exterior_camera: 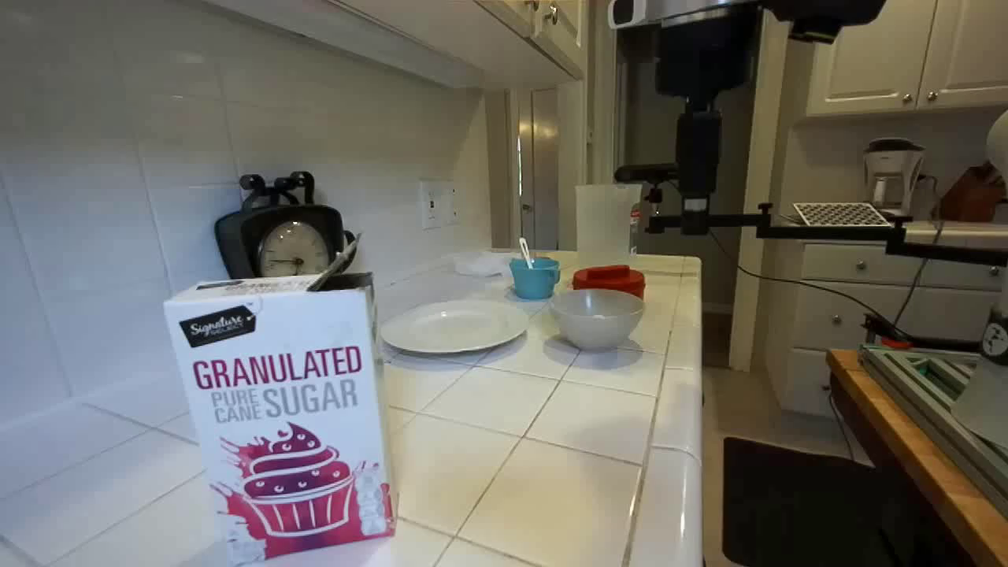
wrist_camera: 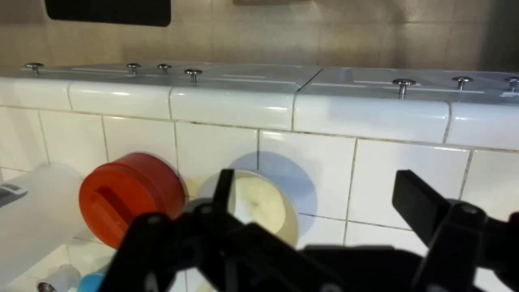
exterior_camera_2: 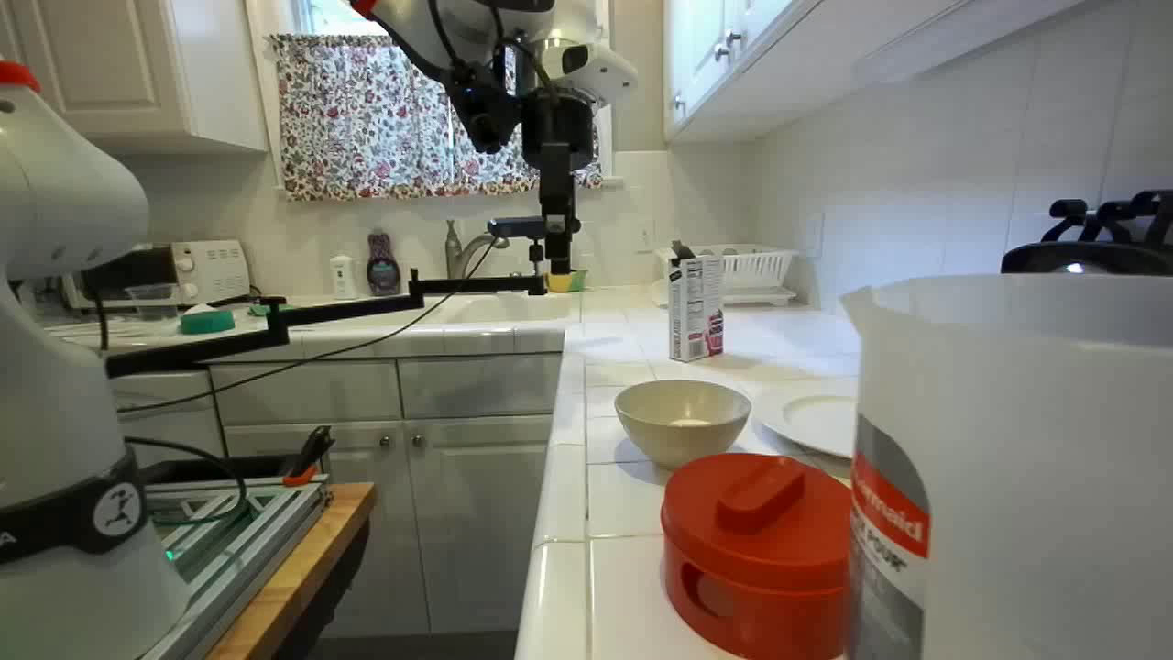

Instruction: Open the kitchen cabinet door on the left

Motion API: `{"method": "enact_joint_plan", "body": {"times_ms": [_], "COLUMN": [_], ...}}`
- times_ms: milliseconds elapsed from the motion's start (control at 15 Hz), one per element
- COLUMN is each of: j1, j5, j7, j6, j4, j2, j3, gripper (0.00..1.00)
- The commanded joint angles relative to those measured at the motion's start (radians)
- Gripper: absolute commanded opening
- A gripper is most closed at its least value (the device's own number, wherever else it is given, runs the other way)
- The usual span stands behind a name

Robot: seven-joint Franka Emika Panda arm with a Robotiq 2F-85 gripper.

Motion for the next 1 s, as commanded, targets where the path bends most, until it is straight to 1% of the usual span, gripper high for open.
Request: {"method": "enact_joint_plan", "body": {"times_ms": [0,533,600,733,933], "j1": [0.044,0.044,0.034,0.020,-0.001], "j5": [-0.013,-0.013,-0.037,-0.031,0.012], "j7": [0.011,0.011,0.047,0.084,0.072], "j6": [-0.003,-0.003,0.005,0.018,0.017], "j4": [0.001,0.001,0.003,0.019,0.057], "j2": [0.006,0.006,0.009,0.001,-0.036], "j3": [-0.041,-0.041,-0.034,-0.060,-0.146], "gripper": [1.00,1.00,1.00,1.00,1.00]}}
